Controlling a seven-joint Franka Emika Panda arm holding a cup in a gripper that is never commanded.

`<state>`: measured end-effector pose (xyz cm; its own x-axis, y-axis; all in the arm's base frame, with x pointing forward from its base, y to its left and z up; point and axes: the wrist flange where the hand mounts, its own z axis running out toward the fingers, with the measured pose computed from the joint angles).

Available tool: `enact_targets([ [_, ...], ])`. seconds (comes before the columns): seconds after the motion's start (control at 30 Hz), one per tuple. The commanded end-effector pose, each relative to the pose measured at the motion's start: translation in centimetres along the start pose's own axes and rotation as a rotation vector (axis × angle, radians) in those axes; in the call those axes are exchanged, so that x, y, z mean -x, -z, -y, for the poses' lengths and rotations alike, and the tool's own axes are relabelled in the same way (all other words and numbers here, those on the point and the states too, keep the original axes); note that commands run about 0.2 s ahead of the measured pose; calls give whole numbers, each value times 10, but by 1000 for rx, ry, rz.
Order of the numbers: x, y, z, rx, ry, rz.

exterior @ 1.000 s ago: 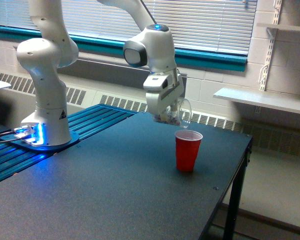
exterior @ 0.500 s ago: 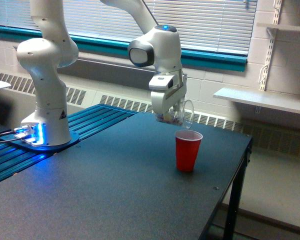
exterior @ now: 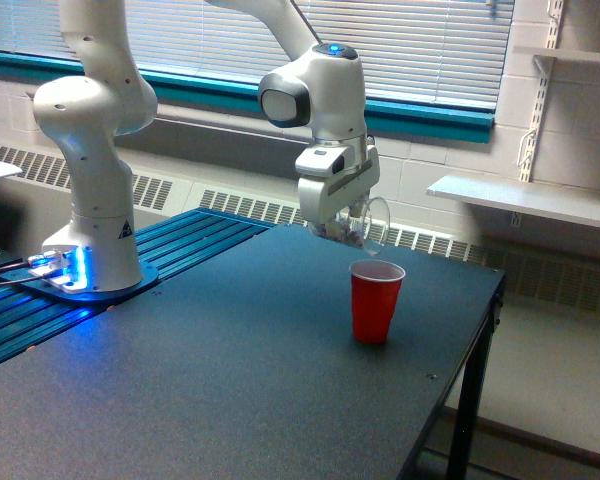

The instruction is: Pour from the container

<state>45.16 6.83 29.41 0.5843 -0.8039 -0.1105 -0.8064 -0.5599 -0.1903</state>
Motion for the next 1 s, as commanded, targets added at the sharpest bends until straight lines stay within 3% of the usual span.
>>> enact_targets([
  [0.03,0,0,-9,14,-77,31],
  [0.33,-6,3,-16,45,-200,64],
  [0.73,-12,10,-12,78,-298,84],
  [1.0,-6,12,-2,58,-288,95],
])
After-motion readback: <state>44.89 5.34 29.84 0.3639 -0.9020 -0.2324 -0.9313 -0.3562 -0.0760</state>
